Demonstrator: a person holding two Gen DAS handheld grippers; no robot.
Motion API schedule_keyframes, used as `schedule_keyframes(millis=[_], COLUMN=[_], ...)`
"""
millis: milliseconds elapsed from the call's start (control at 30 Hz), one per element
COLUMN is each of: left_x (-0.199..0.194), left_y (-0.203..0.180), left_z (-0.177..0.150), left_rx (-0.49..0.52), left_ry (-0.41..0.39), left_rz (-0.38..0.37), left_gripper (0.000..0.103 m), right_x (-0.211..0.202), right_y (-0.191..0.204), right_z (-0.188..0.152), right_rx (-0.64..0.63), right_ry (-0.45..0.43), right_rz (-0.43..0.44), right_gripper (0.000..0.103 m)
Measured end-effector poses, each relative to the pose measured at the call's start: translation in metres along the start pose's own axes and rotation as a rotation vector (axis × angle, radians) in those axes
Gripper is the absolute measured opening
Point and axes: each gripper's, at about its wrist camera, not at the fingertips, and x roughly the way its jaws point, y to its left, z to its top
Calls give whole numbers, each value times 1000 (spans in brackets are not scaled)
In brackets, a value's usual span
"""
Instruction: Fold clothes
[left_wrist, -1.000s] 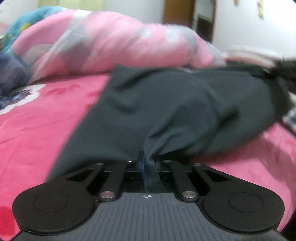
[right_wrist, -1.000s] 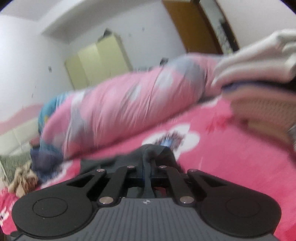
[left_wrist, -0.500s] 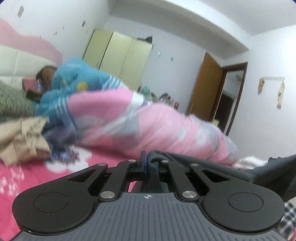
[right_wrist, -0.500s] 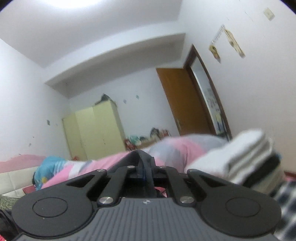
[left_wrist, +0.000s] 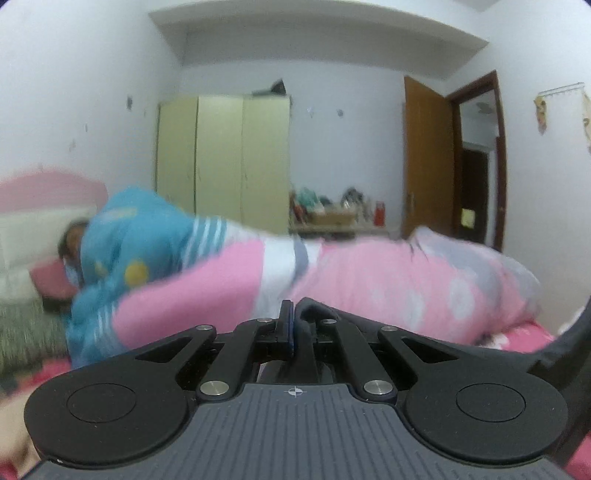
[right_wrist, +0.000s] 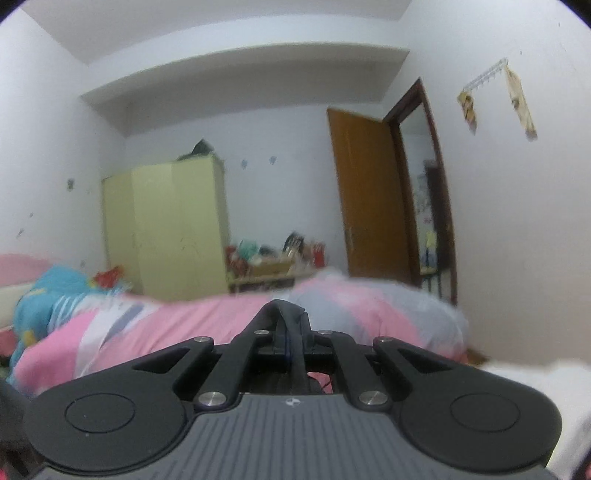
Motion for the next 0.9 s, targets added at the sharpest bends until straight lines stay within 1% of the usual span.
schedule_keyframes(millis=[33,100,133,200,267,333,433,500,567,633,700,767,833,867,900], left_x=[1,-14,-23,-41,-65,-91,-136,-167,-195,-217,-234,-247,-256,-258,-259], left_y=[2,8,11,16,22,28,35,39,41,42,42,44,54,57,60], left_z=[14,31,38,47,37,16,-35,-75,-122,-171,-220,-266,-298,-311,-317], left_rx=[-1,4,10,26,57,94,163,202,220,225,218,168,108,82,58], left_ry=[-36,-109,-145,-206,-227,-228,-187,-137,-57,42,155,305,435,483,511], left_rz=[2,-10,-18,-36,-67,-101,-148,-177,-208,-222,-227,-226,-241,-240,-236], left_gripper=[1,1,1,1,1,1,1,1,1,1,1,1,1,1,2], right_x=[1,1,-6,-26,-52,-75,-113,-143,-174,-208,-237,-260,-278,-282,-286], right_y=[3,7,6,0,-13,-25,-43,-55,-65,-75,-81,-88,-95,-98,-100], right_z=[13,40,49,56,51,33,-10,-45,-82,-131,-181,-230,-273,-288,-298], right_rx=[12,33,33,28,37,26,14,5,10,35,45,77,117,133,146], right_ry=[-34,-105,-147,-219,-259,-269,-231,-179,-114,-14,96,236,371,430,475], right_rz=[5,14,21,44,85,132,205,250,296,335,345,334,317,301,286], right_gripper=[2,2,2,2,2,2,2,2,2,2,2,2,3,3,3])
